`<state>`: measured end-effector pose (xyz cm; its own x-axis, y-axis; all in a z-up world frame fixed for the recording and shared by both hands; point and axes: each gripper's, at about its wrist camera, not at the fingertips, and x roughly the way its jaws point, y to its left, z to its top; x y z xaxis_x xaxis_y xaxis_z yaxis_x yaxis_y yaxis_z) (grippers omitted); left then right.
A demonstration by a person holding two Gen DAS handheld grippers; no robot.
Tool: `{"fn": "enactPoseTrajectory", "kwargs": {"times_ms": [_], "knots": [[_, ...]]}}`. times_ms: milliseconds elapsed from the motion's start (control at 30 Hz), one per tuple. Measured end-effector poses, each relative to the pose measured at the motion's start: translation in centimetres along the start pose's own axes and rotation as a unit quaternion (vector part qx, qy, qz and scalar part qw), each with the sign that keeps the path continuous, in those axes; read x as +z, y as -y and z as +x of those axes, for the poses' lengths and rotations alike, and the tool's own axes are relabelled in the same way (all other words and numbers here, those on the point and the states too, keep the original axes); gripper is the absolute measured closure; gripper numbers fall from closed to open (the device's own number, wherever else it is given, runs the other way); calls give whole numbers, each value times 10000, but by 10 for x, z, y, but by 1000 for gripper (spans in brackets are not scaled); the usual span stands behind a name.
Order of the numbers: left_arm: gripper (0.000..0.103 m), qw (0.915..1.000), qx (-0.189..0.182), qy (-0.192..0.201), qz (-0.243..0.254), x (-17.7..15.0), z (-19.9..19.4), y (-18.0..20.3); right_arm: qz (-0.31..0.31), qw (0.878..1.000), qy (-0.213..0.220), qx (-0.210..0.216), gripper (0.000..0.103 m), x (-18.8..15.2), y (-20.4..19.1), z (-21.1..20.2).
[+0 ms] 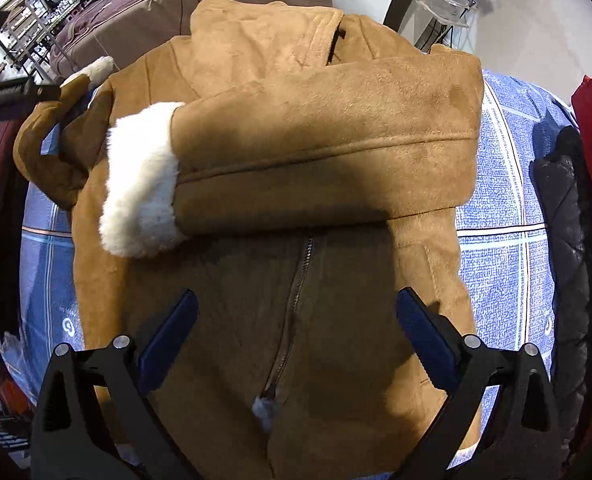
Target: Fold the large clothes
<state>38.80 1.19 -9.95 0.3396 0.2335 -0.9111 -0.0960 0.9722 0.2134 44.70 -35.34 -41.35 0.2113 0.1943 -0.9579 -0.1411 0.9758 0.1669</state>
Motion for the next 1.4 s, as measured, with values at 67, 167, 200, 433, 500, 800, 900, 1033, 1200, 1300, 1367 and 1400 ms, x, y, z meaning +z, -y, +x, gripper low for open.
{"fn": "enactPoseTrajectory", "kwargs": {"times_ms": [67, 167, 200, 433, 500, 800, 900, 1033, 1200, 1300, 1367, 1400], "knots": [[9, 9988, 439, -208, 50, 18, 18, -13, 34, 10000, -47, 77, 5, -2, -3, -5], [10, 9940, 868, -590, 301, 44, 52, -16, 164, 9997, -106, 127, 5, -7, -4, -9], [11, 9923, 926, -736, 377, 52, 63, -11, 220, 9995, -139, 163, 5, -6, -3, -9], [39, 9733, 1375, -1664, 781, 61, 131, -8, 476, 9983, -220, 262, 5, 1, 0, -11], [52, 9717, 1312, -1839, 692, 56, 142, -15, 483, 9982, -213, 273, 5, 1, 0, -13], [87, 9863, 799, -1402, 344, 36, 117, -41, 519, 9981, -210, 251, 5, 10, 3, -9], [88, 9939, 317, -1045, 117, 31, 89, -47, 495, 9983, -104, 278, 5, 13, 1, -13], [88, 9975, -698, -99, -10, 22, 19, -34, 522, 9982, 33, 302, 5, 14, 0, -20], [88, 9813, -1734, 799, 262, 0, -59, 18, 613, 9976, 55, 319, 5, 11, 1, -25], [88, 9708, -2138, 975, 492, -14, -76, 61, 666, 9973, 28, 293, 5, 7, 3, -27], [88, 9650, -2185, 1106, 936, -29, -81, 104, 693, 9973, 16, 261, 5, 5, 5, -28], [88, 9620, -2220, 1125, 1126, -36, -81, 123, 703, 9972, 14, 240, 5, 4, 6, -28]]}}
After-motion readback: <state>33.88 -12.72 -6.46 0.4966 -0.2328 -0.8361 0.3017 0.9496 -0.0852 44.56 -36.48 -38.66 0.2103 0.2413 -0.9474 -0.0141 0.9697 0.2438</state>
